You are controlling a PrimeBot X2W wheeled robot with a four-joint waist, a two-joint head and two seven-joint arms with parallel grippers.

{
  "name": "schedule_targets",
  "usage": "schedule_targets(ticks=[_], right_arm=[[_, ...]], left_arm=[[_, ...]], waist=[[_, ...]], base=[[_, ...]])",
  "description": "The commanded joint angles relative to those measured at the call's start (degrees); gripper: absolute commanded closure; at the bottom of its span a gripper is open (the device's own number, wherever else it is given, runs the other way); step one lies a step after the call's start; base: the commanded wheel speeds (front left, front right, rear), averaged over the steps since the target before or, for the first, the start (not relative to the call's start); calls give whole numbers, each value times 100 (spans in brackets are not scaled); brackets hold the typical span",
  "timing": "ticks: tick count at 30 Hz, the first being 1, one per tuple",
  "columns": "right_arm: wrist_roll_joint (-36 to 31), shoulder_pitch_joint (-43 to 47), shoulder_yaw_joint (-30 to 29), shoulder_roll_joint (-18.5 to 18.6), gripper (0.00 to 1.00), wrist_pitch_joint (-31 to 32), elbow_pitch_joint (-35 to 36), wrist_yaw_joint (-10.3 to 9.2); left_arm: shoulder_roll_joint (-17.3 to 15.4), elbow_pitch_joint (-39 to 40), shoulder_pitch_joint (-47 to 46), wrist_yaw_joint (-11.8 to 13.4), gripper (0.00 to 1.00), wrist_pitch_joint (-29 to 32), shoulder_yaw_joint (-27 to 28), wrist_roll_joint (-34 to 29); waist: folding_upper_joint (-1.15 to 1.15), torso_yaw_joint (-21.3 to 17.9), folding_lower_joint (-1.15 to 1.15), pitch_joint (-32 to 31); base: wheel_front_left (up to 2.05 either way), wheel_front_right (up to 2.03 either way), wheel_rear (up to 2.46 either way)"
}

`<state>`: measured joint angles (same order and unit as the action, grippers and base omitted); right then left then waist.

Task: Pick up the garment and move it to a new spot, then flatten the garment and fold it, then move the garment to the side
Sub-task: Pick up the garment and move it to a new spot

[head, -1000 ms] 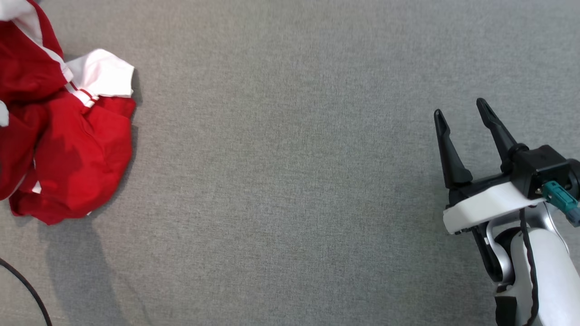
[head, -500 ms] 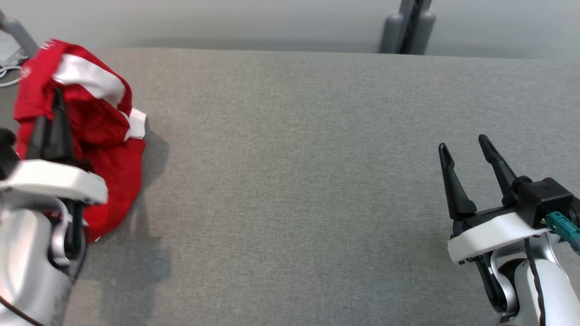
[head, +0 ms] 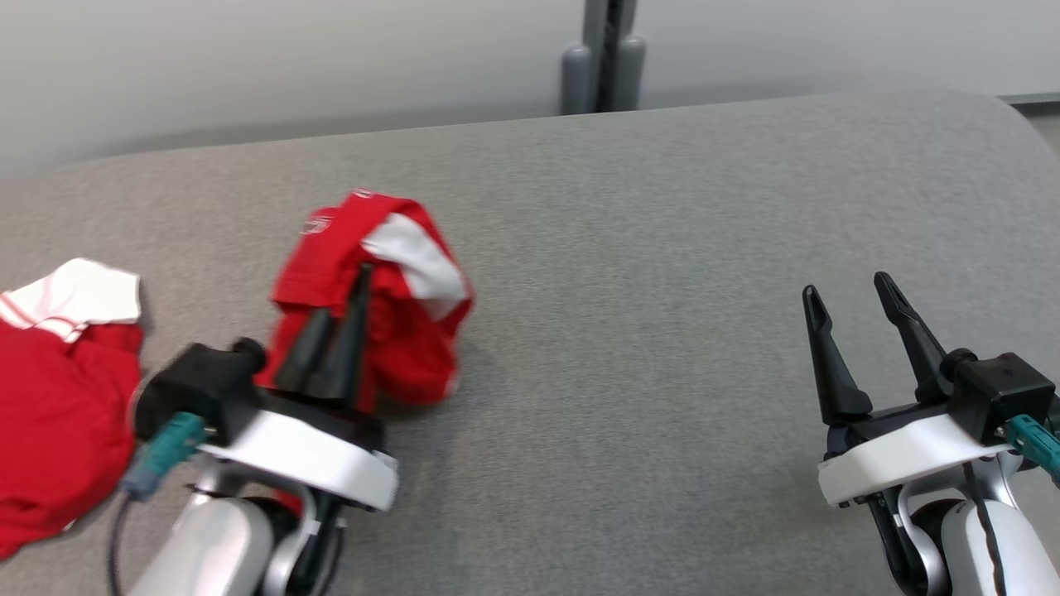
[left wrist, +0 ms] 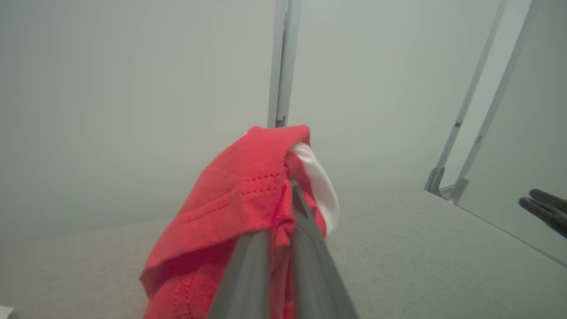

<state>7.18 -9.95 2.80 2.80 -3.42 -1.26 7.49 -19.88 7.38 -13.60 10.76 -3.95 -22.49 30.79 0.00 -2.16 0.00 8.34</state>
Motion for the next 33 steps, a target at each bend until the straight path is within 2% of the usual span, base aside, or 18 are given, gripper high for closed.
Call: schedule_targets(ticks=[1, 5, 9, 15, 21, 22, 23, 30, 33], right_arm=[[57, 65, 1, 24, 0, -34, 13, 1], [97, 101, -26, 23, 0, -63, 26, 1], [129, 127, -74, 21, 0, -93, 48, 1], [197, 111, -57, 21, 0, -152, 21, 1], [261, 31, -54, 22, 0, -253, -78, 1], [255, 24, -65, 22, 0, -266, -97, 1], [239, 12, -78, 22, 0, -271, -130, 1], [191, 17, -82, 23, 0, -235, -185, 1], [172, 69, -75, 23, 0, -182, -156, 1]], left_arm=[[77, 131, -127, -105, 100, 77, -213, -89], [299, 169, -364, -313, 100, 243, -736, -215], [508, -203, -540, -473, 100, 373, -1074, -229], [668, -1008, -603, -659, 100, 496, -1302, -103], [729, -1782, -591, -829, 100, 384, -1398, -17], [733, -1865, -588, -814, 73, 333, -1394, -33], [799, -1966, -559, -751, 0, 153, -1325, -21], [835, -2017, -383, -772, 0, -423, -1218, 17], [772, -1916, -259, -646, 0, -634, -1091, 26]], waist=[[0, -363, 0, 39], [0, -666, 0, 121], [0, -869, 0, 252], [0, -975, 0, 489], [0, -914, 0, 649], [0, -878, 0, 650], [0, -796, 0, 638], [0, -519, 0, 466], [0, -417, 0, 370]], base=[[0, 0, 0], [0, 0, 0], [0, 0, 0], [0, 0, 0], [0, 0, 0], [0, 0, 0], [0, 0, 0], [0, 0, 0], [0, 0, 0]])
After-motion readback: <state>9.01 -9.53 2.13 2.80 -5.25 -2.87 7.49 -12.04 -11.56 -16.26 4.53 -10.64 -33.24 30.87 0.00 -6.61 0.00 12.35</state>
